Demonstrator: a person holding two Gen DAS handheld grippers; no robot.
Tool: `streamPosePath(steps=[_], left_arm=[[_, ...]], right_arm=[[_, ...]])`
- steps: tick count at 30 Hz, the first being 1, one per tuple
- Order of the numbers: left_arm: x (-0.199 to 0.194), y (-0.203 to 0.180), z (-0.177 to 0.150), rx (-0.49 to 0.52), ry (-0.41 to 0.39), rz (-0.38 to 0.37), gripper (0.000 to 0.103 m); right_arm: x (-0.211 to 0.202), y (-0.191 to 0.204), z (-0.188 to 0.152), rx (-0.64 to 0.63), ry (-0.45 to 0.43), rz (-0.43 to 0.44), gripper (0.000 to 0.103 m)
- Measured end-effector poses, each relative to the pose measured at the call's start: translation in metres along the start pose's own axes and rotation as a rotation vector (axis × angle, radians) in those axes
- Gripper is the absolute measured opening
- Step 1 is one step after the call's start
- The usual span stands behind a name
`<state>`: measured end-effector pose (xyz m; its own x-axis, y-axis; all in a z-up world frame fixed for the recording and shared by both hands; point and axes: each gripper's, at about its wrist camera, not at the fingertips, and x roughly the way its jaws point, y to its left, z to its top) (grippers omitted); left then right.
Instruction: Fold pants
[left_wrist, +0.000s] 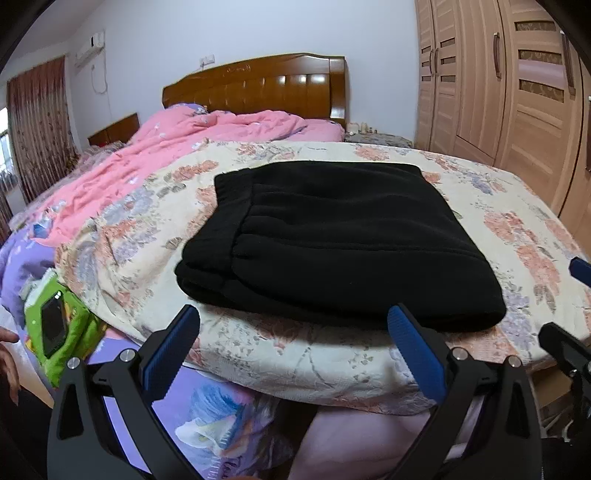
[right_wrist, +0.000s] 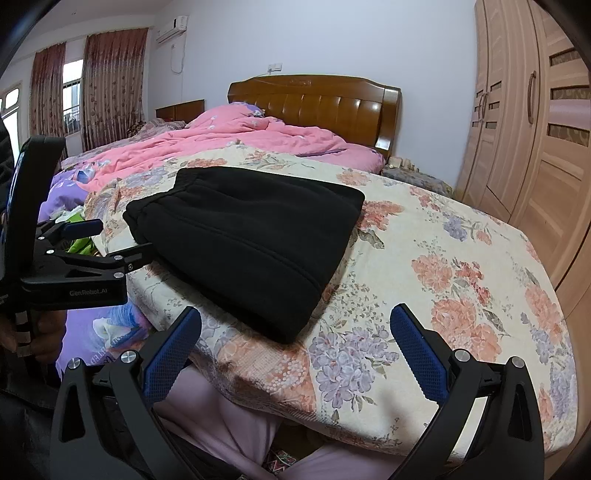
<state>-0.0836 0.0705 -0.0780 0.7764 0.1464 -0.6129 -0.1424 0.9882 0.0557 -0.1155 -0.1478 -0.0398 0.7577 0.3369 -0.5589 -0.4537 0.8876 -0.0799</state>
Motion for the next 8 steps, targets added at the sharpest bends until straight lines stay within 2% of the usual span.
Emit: streamPosePath(steps=[3, 8], left_arm=[[0.0052, 0.0013, 0.0019, -0.002, 0.038, -0.02, 0.102], [0.0036, -0.0002, 0.0025, -0.01, 0.038, -0.022, 0.102]], right_arm=[[-0.0028, 0.0002, 0.0005, 0.006, -0.01, -0.001, 0.098], [-0.0074, -0.0007, 0.0003, 0.001, -0.025, 0.002, 0.098]])
